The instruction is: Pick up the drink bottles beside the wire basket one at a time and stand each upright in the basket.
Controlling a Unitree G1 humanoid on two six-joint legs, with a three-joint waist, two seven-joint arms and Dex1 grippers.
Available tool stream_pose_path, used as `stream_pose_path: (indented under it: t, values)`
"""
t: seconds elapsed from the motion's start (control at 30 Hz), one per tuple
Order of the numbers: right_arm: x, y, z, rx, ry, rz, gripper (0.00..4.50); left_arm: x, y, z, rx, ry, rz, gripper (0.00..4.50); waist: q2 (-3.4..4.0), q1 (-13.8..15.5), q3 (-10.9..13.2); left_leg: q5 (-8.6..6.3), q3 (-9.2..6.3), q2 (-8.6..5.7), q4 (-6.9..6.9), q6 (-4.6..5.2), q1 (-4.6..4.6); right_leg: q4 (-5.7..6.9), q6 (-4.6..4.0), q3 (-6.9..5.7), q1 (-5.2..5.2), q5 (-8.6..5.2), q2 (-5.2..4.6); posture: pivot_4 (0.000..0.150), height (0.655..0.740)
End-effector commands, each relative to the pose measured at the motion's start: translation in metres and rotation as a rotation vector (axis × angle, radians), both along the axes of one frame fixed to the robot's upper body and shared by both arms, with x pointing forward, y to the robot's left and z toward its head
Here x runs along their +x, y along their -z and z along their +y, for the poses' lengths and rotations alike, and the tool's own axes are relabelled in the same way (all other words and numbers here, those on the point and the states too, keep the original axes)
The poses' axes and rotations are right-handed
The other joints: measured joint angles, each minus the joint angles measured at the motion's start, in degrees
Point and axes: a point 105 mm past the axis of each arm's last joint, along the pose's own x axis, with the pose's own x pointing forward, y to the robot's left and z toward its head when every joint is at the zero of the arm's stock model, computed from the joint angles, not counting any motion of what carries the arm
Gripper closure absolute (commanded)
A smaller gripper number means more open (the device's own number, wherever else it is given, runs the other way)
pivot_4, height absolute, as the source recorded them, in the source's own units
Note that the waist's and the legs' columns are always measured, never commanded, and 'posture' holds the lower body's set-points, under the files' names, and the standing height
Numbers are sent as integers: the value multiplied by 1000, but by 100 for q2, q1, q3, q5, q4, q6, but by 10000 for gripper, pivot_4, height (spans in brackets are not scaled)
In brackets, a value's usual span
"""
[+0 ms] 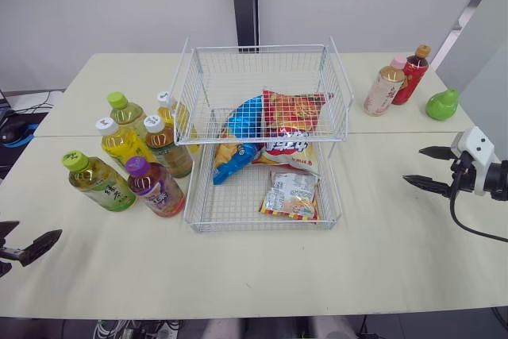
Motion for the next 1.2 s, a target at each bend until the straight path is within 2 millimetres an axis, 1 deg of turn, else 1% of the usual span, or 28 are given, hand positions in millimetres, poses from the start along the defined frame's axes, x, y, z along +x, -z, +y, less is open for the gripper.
stream_pose_path:
  t: [0.03,0.17,0.27,0.33,0.4,0.5,0.7,0.83,0.93,1.0,1.07,1.13,1.2]
  values:
    - [3,-15,2,-6,-13,-61,0,-2,-15,5,17,-6,-57,273,0,0,0,0,0,0,0,0,0,0,0,0,0,0,0,1500,7400]
    - [5,-17,1,-21,-8,-135,0,0,-24,4,-24,29,-119,273,0,-1,0,0,2,1,0,0,0,0,1,-2,0,-1,1,1500,7400]
    - [6,-20,0,-21,0,-199,0,1,-33,11,-37,16,-169,273,0,2,0,0,17,1,0,0,0,0,2,-4,0,-1,1,1500,7400]
    - [6,-20,-1,-9,0,-210,0,-3,-29,16,-21,6,-141,273,0,1,0,0,22,1,0,0,0,0,2,-4,0,-1,1,1500,7400]
    - [3,-20,-1,40,-13,-174,0,-9,-23,20,10,15,-101,273,0,-8,0,-1,30,1,0,0,1,0,-6,-4,-2,3,1,1500,7400]
    - [3,-23,-4,73,-2,-174,0,-10,-29,23,-23,2,-156,273,0,-10,0,-3,37,2,-2,3,4,0,-6,-2,-6,4,1,1500,7400]
    - [-1,-22,-6,81,-16,-157,0,-13,-32,8,-103,57,-179,273,0,-5,0,-3,35,4,-1,3,4,0,-3,-1,-5,6,1,1500,7400]
    - [-3,-23,-1,84,-38,-151,0,-11,-31,-1,-133,70,-193,273,0,-6,0,-3,35,4,-1,3,3,0,-3,2,-5,6,1,1500,7400]
    - [-3,-24,2,83,-51,-152,0,-9,-31,-4,-147,68,-203,273,0,-6,0,-3,35,4,-1,3,4,0,-3,2,-6,6,1,1500,7400]
    - [-5,-32,6,86,-69,-168,0,-7,-31,-6,-152,67,-210,273,0,-6,0,-3,35,5,-1,3,4,0,-3,2,-6,6,1,1500,7400]
    - [-9,-55,19,109,-113,-234,0,-7,-32,-6,-159,62,-213,273,1,-6,1,-3,34,5,-1,3,4,0,-2,3,-6,6,1,1500,7400]
    - [-14,-72,31,125,-150,-274,0,-7,-33,-6,-162,60,-211,273,2,-8,1,-3,28,5,-1,3,3,0,-2,3,-9,6,1,1500,7400]
    - [-25,-91,51,143,-223,-304,0,-8,-33,-6,-164,59,-207,273,2,-5,1,-4,24,5,-2,3,1,0,-2,4,-10,6,1,1500,7400]
